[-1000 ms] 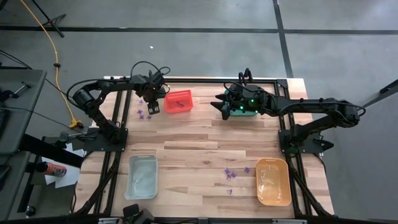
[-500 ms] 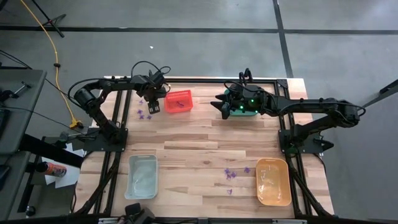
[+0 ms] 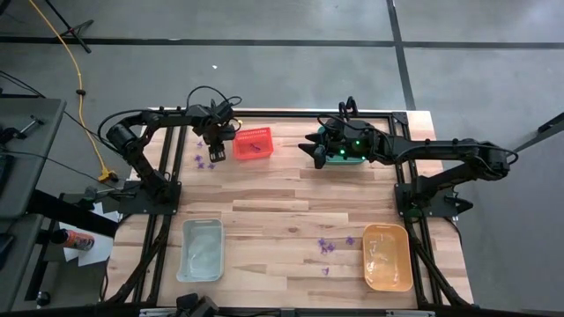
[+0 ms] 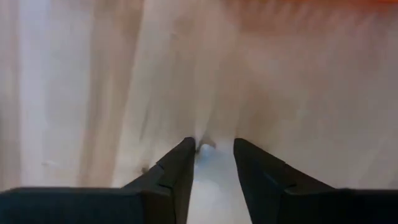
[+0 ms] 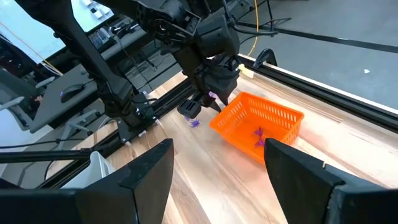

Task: Sort Halloween decoration
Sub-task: Put the white bone toy into the yellow bin, then put the purple witch hat toy into the orange bin

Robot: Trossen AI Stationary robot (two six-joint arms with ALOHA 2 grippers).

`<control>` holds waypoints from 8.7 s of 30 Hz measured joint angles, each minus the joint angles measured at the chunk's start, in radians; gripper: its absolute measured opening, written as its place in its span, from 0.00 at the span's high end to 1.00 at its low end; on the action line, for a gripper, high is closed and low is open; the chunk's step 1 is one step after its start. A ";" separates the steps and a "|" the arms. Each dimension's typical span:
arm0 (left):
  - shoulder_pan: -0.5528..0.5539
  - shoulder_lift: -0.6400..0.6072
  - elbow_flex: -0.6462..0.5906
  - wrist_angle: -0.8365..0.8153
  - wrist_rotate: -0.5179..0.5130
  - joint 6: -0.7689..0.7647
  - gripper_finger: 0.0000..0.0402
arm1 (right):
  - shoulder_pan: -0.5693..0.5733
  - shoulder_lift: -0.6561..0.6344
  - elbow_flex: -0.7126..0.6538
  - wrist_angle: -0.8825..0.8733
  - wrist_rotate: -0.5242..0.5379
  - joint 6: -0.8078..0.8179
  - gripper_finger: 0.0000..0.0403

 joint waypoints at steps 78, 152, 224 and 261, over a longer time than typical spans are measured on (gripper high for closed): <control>-0.070 -0.326 -0.336 0.172 -0.013 -1.255 0.64 | 0.000 0.000 0.000 -0.091 0.049 -0.035 0.39; -0.425 -0.760 -0.186 0.948 0.397 -0.797 1.00 | 0.000 -0.009 0.000 0.225 -0.123 -0.169 0.39; -0.803 0.607 1.142 0.232 0.243 -0.473 0.63 | -0.087 -0.342 0.000 0.217 -0.096 -0.215 0.39; -0.787 -0.805 -0.233 0.876 0.091 -0.939 0.76 | 0.267 -0.014 -0.001 -0.151 -0.503 0.593 0.39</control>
